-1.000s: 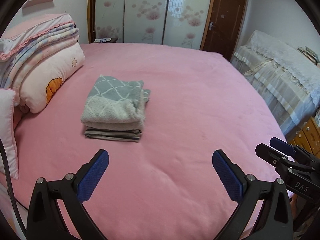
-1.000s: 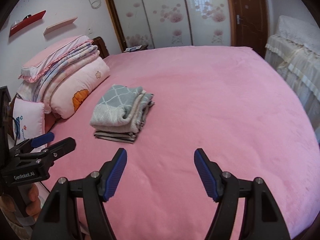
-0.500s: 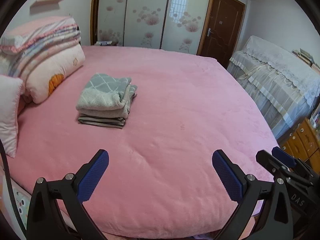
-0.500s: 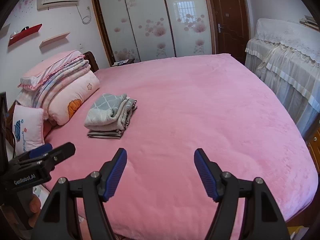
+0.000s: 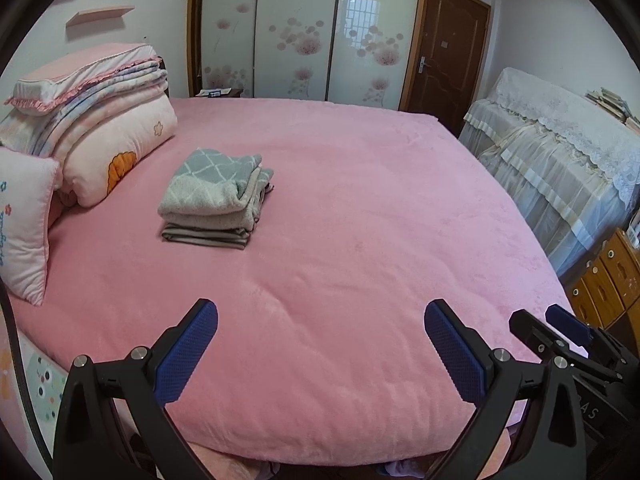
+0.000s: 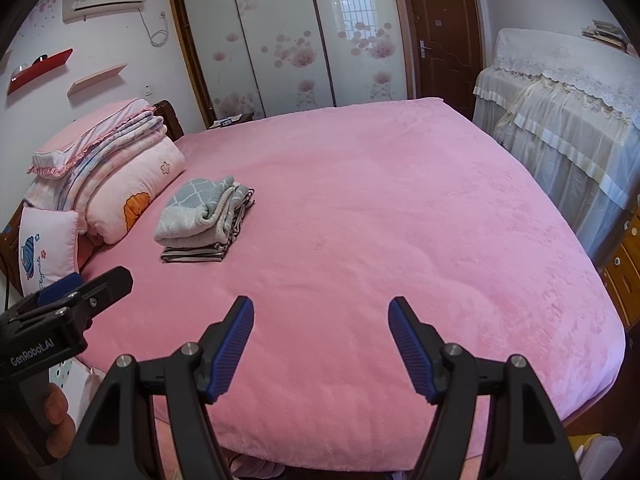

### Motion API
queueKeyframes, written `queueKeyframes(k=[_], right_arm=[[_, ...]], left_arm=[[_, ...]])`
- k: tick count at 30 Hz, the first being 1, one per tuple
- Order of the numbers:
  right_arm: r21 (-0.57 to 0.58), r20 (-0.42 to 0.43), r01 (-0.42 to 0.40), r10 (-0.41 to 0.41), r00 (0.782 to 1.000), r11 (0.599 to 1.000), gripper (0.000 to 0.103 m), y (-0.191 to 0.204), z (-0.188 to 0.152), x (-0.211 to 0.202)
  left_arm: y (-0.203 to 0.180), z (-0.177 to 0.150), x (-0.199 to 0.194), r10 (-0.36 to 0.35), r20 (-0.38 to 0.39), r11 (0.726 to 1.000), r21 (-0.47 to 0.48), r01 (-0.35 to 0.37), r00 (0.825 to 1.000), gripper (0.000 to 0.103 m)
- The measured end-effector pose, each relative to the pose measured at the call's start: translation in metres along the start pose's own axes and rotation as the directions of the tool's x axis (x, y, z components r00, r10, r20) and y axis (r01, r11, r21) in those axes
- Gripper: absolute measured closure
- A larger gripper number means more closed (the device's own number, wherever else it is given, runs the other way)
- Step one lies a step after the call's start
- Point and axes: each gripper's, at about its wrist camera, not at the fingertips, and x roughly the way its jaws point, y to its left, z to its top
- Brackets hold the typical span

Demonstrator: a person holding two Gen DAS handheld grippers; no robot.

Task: Fold small clothes

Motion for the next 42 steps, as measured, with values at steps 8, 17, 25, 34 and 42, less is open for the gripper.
queueKeyframes(k=[8,17,25,34,42], right_arm=[[-0.019,0.004,0.012,-0.012,1.0,1.0,0.033,-0.002,-0.006,-0.011],[-0.073,0.025,0.03,-0.028,0.999,0.997,0.033,0.006,-0.009,-0.019],[-0.058,0.024,0.026,-0.025,0.999,0.998,0.033,-0.001,-0.012,-0.022],[-0.058,0.024,0.016,-0.014,1.0,0.998,0.033,0.0,-0.014,-0.024],[-0.057,0.016,0.012,-0.011,1.0,0.998,0.033,0.001,-0.015,-0.024]], left_arm=[[-0.02,-0.016,-0.009,0.058,0.018,0.997,0.049,-0.059,0.998,0.001],[-0.026,-0.021,-0.016,0.05,0.032,0.998,0.046,-0.052,0.998,0.001],[-0.026,-0.021,-0.015,0.056,0.025,0.997,0.048,-0.058,0.998,0.001],[-0.027,-0.026,-0.017,0.073,0.02,0.996,0.045,-0.074,0.997,0.001],[-0.027,-0.028,-0.016,0.074,0.008,0.996,0.04,-0.075,0.997,0.001]])
